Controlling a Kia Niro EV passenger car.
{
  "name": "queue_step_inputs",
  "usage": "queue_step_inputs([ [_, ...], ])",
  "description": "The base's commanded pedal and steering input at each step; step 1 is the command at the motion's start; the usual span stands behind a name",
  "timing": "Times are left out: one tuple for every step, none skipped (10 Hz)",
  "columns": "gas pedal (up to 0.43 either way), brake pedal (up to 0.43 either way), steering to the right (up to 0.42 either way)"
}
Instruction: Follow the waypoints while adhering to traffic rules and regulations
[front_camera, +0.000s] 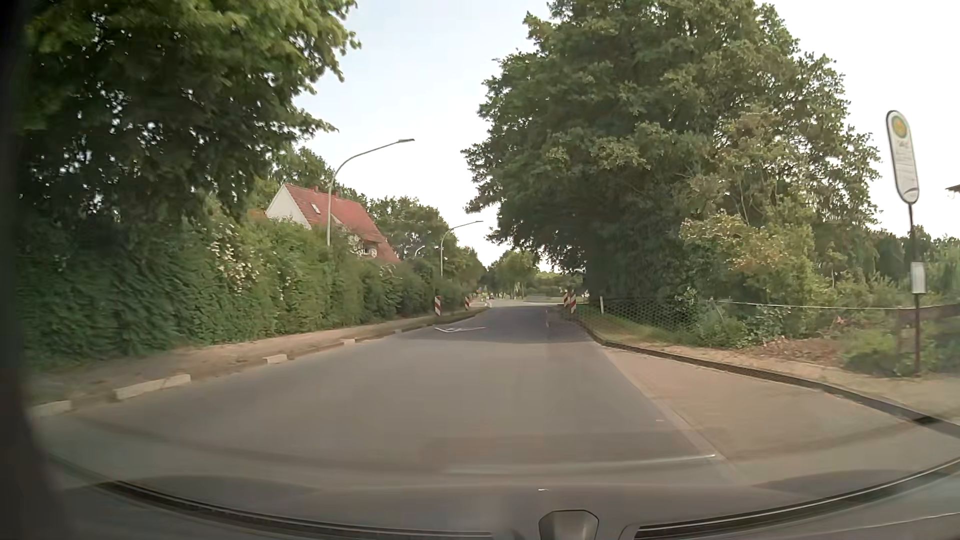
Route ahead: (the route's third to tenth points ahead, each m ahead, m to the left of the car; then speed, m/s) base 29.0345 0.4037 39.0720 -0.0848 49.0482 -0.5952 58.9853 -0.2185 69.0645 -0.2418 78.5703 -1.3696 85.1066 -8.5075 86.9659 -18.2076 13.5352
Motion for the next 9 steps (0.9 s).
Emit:
queue_step_inputs([
  [0.169,0.006,0.010],
  [0.169,0.006,0.009],
  [0.169,0.006,0.008],
  [0.169,0.006,0.007],
  [0.169,0.006,0.006],
  [0.169,0.006,0.005],
  [0.169,0.006,0.005],
  [0.169,0.006,0.005],
  [0.157,0.006,0.005],
])
